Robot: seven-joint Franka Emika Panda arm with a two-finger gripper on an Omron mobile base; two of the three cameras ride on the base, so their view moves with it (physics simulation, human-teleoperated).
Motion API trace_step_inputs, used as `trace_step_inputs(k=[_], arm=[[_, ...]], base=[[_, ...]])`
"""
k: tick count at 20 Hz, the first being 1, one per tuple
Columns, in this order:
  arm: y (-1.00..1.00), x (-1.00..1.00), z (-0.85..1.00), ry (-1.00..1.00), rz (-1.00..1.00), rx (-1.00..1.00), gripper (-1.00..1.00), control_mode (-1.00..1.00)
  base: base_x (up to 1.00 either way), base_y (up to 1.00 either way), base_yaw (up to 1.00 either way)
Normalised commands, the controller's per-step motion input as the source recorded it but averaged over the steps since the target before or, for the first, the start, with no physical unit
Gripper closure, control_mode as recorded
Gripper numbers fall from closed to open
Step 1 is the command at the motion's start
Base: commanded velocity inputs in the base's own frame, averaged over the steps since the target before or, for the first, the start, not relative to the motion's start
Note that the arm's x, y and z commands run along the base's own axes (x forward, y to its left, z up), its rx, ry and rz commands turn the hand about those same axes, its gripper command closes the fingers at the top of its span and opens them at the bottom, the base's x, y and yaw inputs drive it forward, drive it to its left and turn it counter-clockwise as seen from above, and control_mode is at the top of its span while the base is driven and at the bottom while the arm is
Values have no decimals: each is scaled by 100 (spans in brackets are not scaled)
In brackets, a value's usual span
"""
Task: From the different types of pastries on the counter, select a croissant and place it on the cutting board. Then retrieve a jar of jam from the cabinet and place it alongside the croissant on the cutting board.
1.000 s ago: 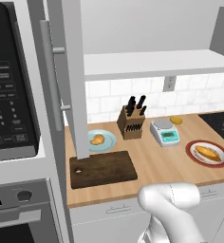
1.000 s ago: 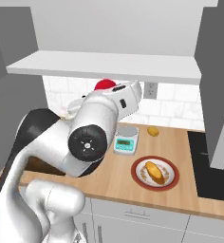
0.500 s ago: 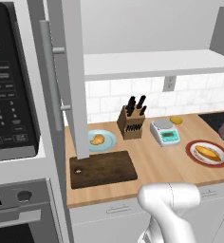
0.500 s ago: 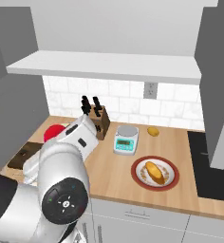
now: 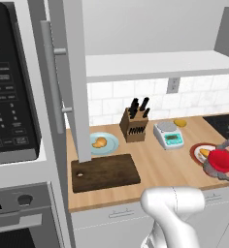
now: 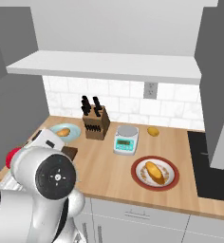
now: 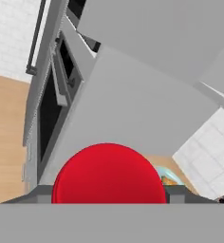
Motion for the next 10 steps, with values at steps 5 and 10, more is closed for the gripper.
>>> trace_step_inputs(k=[5, 10], arm=[[73, 48, -77, 2, 19, -4, 100, -100], [1, 31, -22, 1, 4, 0, 100, -100]], base=[[0, 0, 0], [0, 0, 0]])
